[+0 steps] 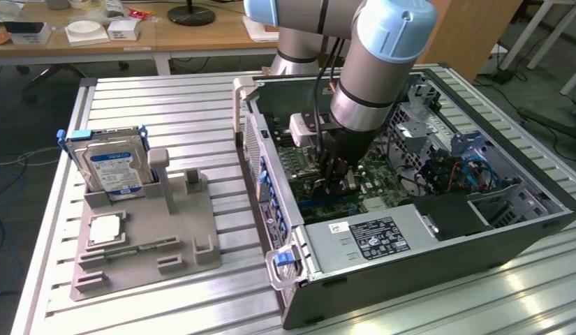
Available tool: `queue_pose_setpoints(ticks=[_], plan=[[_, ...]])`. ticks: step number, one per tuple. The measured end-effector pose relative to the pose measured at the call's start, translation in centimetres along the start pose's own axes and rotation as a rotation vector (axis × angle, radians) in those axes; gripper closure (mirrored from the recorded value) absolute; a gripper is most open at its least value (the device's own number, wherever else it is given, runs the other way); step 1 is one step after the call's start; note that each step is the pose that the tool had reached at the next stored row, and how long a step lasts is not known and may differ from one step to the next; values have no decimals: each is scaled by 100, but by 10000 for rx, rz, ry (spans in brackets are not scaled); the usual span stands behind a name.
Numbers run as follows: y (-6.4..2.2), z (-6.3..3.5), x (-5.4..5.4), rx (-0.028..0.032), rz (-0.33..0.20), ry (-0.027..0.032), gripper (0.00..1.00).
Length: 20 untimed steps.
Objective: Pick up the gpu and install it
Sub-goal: 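Insert the gpu into the slot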
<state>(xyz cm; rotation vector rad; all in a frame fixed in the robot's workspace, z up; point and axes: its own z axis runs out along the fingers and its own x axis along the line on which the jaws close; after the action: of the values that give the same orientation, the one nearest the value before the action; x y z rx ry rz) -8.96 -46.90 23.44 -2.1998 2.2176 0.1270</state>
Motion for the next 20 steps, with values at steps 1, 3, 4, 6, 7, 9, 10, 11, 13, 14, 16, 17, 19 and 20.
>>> queue_pose_setpoints(ticks=[1,3,4,6,7,9,10,11,13,14,16,17,19,20], plan=[[0,0,0,0,0,-1,73],[0,0,0,1,0,-2,73],[0,0,0,1,-1,-2,73],[0,0,-1,-13,-2,-9,73],[0,0,-1,-14,-2,-9,73],[1,0,-1,-13,-1,-9,73],[1,1,-1,-13,0,-9,73],[1,0,-1,-13,-1,-9,73],[1,0,-1,-13,-1,-8,73],[1,0,-1,-14,-1,-8,73],[-2,1,0,-16,1,-6,73],[-4,2,0,-16,1,-6,73],[-4,3,0,-15,1,-5,73],[-5,3,-1,-14,0,-7,73]])
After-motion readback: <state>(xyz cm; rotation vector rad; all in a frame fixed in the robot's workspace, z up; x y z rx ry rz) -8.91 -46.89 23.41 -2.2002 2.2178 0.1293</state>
